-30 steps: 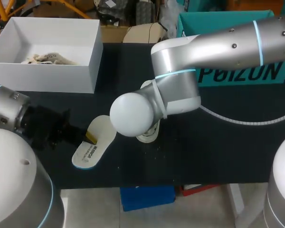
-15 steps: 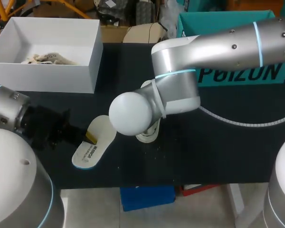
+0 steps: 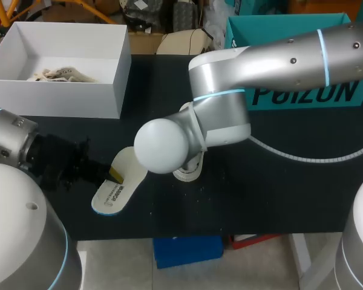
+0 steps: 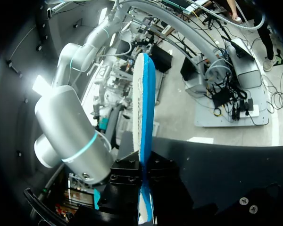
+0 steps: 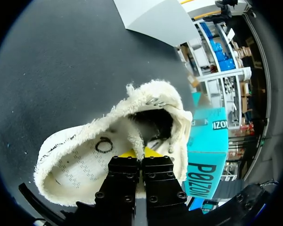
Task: Take the shoe out of the shoebox, open the shoe tongue, remove and reinsert the insole, then place the shoe into the shoebox
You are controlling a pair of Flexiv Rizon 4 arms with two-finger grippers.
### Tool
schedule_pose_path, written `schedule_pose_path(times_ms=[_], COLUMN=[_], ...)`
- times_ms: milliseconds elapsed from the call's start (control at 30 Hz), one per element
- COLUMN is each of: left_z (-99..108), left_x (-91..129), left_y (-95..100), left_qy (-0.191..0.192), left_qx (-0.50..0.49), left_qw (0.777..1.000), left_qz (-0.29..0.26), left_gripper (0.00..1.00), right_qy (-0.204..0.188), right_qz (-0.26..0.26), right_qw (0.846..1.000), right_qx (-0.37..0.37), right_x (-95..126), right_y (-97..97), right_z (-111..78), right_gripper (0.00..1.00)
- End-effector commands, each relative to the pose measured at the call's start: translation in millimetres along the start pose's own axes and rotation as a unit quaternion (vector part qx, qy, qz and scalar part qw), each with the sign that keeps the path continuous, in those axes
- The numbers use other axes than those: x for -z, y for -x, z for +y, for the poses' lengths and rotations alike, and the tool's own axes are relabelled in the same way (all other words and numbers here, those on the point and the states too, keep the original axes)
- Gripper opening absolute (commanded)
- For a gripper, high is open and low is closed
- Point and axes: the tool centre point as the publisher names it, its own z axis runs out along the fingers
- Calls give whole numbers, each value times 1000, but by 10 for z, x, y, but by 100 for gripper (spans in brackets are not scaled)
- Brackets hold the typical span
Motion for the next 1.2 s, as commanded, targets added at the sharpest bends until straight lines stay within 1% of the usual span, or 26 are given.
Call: schedule_pose_path(times_ms=[33, 300, 500, 733, 967, 1200], left_z=[-10, -10, -10, -10, -10, -10], left_x=[-8, -8, -8, -8, -8, -8], left_y=[-3, -3, -3, -3, -3, -3], left_qy=[2, 2, 2, 2, 2, 2], left_qx=[-1, -1, -1, -1, -1, -1], left_qw=[1000, 1000, 1000, 1000, 1000, 1000], left_qz=[1, 1, 1, 1, 1, 1], left_gripper=[0, 0, 0, 0, 0, 0], right_qy=[-5, -13, -13, -20, -33, -36], right_qz=[-6, -26, -37, -46, -55, -68], right_qw=[1000, 1000, 999, 999, 998, 997], right_qx=[-1, -2, 4, 6, -1, -8], right_x=[19, 144, 188, 144, 81, 95], right_y=[1, 195, 299, 382, 512, 610], right_z=[55, 185, 282, 353, 415, 495], right_gripper=[0, 0, 0, 0, 0, 0])
